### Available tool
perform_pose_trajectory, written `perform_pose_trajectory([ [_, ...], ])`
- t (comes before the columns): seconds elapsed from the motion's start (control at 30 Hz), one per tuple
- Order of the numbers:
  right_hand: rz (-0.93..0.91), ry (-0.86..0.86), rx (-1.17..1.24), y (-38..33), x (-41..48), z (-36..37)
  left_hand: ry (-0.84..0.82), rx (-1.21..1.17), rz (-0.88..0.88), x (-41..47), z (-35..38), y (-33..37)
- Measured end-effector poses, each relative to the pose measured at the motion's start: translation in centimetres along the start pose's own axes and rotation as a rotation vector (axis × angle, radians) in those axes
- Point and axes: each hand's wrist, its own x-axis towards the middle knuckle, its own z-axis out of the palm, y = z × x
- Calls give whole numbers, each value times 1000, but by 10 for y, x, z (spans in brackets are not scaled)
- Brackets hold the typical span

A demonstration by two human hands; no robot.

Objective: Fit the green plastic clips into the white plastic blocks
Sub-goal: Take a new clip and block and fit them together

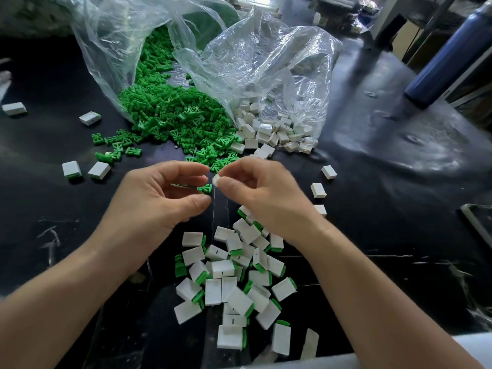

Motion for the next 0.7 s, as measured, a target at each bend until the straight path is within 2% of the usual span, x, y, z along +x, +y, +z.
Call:
perform_pose_trajectory([
  [0.1,-17,-46,69,-7,-5,6,-28,-26,27,-1,2,3],
  [0.33,-5,58,93,-5,-4,6,101,-70,53,2,1,4],
  [0.47,-147,40,-324,-2,-3,10,158,-159,19,4,-2,3],
  [0.6,-246,-150,-540,-2,-3,17,166,-191,4,5,-3,4],
  [0.7,-279,-158,-665,-2,-3,13,167,-194,-4,5,-2,4],
])
